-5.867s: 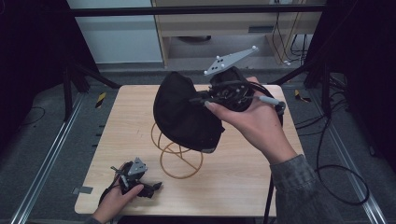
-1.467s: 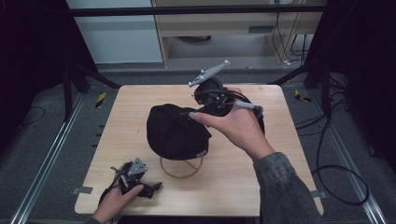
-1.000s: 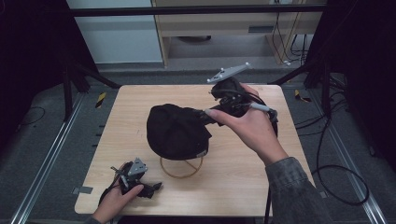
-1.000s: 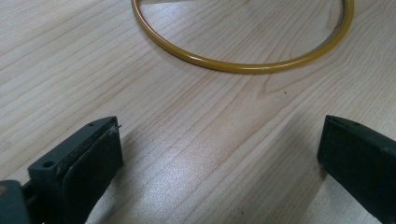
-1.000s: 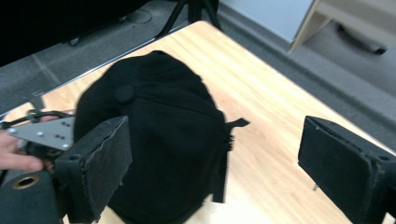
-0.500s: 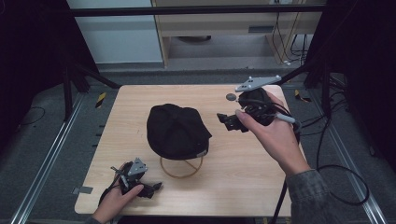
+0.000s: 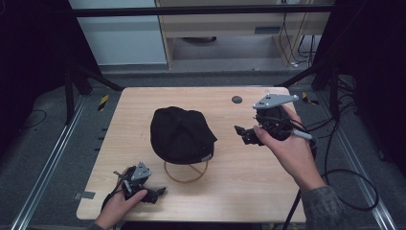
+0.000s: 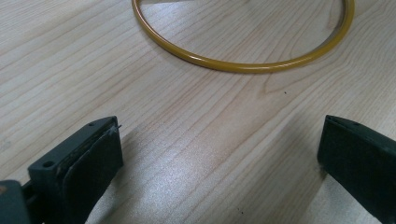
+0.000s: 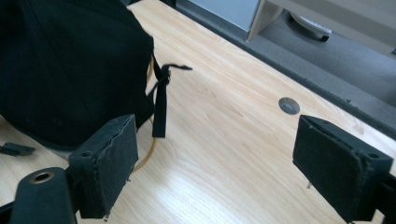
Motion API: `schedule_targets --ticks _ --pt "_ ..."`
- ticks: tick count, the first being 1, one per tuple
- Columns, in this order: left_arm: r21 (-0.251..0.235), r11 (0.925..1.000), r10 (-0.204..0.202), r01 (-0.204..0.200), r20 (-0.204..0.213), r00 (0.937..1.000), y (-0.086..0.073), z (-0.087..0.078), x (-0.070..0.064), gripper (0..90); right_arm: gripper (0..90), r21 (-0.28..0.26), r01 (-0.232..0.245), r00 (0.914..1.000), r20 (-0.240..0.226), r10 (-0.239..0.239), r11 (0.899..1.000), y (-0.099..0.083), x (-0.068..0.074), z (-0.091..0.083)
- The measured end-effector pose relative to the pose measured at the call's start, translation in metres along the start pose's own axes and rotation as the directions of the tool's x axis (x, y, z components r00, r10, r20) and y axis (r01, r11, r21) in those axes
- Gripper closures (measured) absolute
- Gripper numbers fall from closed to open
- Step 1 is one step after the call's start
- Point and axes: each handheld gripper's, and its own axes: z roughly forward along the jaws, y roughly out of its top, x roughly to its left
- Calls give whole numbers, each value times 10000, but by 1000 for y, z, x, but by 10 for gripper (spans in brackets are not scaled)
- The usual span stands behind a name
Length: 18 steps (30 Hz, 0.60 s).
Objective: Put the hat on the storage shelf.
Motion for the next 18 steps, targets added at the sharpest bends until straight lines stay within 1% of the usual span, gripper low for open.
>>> schedule_targets --ticks 2,5,9,13,16,17,18 --pt "0 10000 3 -3 -1 10000 0 0 0 0 147 101 -38 10000 -3 38 9999 -6 0 2" --pt "0 10000 2 -2 -1 10000 0 0 0 0 154 180 90 9998 153 -92 9998 -16 -1 6" --pt "-3 10000 -2 2 -1 10000 0 0 0 0 158 304 57 9998 191 -63 9995 -27 -3 10" --pt "27 10000 4 -4 10 10000 0 0 0 0 165 309 -27 9996 277 19 9995 -37 -6 14" --pt "29 10000 3 -3 11 10000 0 0 0 0 168 369 -181 9996 224 173 9992 -47 -7 19" --pt "29 10000 3 -3 11 10000 0 0 0 0 168 369 -181 9996 224 173 9992 -47 -7 19" --pt "28 10000 2 -2 9 10000 0 0 0 0 172 367 -341 9993 181 334 9987 -54 -6 22"
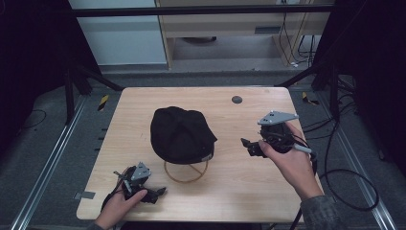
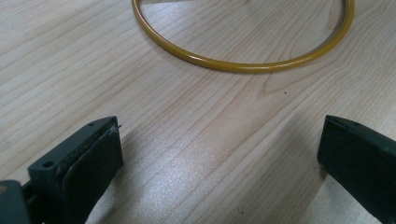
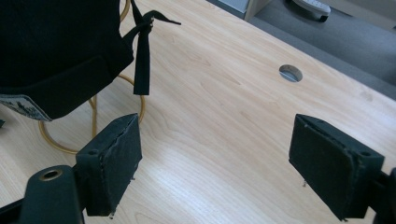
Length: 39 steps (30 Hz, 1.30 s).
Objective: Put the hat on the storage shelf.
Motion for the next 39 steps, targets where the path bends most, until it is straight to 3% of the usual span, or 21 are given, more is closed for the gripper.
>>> schedule_targets --ticks 11,24,35,39 --pt "1 10000 3 -3 0 10000 0 0 0 0 188 315 -505 9985 -216 512 9982 -39 3 19" --pt "1 10000 3 -3 0 10000 0 0 0 0 204 877 -1252 9896 -599 1306 9883 -92 12 58" --pt "-2 10000 -4 4 -6 10000 0 0 0 0 193 1295 -1865 9786 -633 1959 9739 -113 16 96" --pt "0 10000 -2 2 -7 10000 0 0 0 0 184 1402 -1900 9786 -523 1989 9717 -117 18 105"
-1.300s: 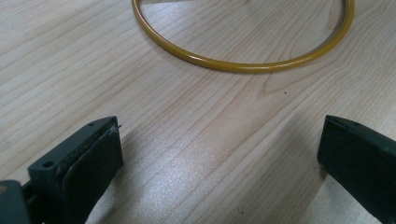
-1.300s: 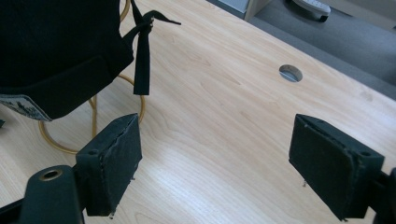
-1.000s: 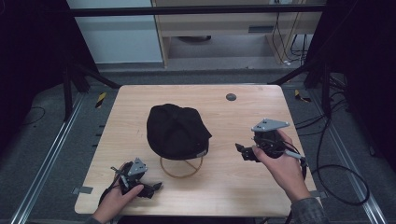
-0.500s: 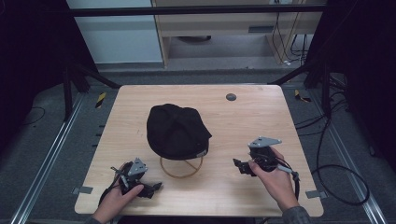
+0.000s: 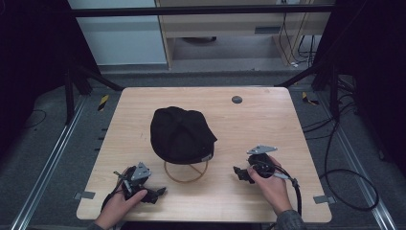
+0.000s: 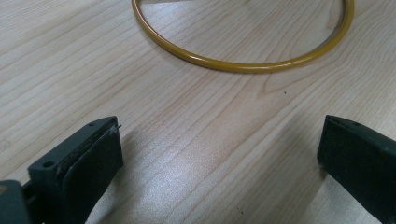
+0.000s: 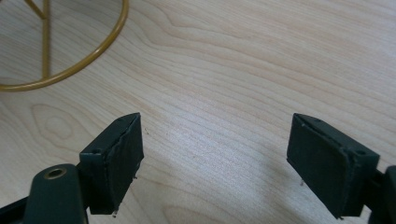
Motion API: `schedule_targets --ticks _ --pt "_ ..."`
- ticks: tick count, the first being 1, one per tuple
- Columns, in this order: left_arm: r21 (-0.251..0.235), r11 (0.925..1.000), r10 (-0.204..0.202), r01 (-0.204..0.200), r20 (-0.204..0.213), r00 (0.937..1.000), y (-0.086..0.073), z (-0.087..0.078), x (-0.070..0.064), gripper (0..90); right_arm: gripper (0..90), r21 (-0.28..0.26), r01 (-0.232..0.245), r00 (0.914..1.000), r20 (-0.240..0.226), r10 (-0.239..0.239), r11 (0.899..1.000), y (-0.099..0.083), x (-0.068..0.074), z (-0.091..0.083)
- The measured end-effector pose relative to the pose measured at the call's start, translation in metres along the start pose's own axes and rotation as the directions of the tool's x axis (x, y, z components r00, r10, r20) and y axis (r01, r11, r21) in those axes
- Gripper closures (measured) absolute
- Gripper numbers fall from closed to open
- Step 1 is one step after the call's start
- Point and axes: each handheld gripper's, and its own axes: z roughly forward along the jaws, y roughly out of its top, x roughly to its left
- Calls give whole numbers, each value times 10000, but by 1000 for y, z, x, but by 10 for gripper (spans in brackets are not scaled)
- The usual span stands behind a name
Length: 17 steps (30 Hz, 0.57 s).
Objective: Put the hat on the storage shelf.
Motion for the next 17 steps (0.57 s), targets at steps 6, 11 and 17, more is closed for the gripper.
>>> schedule_targets --ticks 6,11,17 --pt "-2 10000 -3 3 0 10000 0 0 0 0 143 332 105 9992 373 -117 9994 -5 4 16" --pt "0 10000 1 -1 0 10000 0 0 0 0 111 132 522 9963 683 -530 9986 -8 7 20" --pt "-1 10000 -12 12 -8 10000 0 0 0 0 88 -511 411 9961 802 -369 9978 -15 9 22"
